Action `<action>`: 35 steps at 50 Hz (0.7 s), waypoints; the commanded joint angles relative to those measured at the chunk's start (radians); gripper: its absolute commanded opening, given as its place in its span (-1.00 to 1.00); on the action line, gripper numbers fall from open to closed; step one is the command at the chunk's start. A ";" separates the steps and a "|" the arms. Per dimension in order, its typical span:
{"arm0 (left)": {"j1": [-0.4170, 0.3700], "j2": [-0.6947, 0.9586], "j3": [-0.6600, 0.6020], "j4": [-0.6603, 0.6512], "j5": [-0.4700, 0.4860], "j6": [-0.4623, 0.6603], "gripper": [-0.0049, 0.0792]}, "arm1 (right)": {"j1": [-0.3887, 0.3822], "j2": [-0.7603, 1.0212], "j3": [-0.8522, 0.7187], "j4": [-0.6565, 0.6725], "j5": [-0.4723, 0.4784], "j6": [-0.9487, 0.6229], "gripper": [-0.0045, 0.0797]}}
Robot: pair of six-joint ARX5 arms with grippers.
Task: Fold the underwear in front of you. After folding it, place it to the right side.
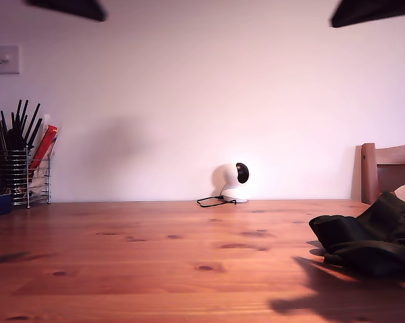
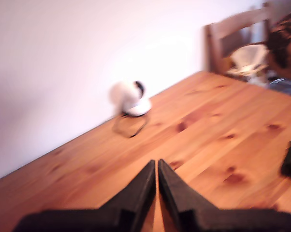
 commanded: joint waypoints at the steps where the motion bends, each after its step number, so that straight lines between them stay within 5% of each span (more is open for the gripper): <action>1: 0.004 -0.080 -0.072 0.031 -0.025 -0.018 -0.93 | 0.009 -0.061 -0.049 0.034 0.001 -0.011 -0.92; 14: 0.003 -0.292 -0.182 -0.027 -0.048 -0.028 -0.93 | 0.009 -0.155 -0.077 -0.085 -0.001 0.027 -0.92; 35: 0.003 -0.309 -0.182 -0.110 -0.047 -0.051 -0.93 | 0.008 -0.152 -0.077 -0.350 0.002 0.027 -0.92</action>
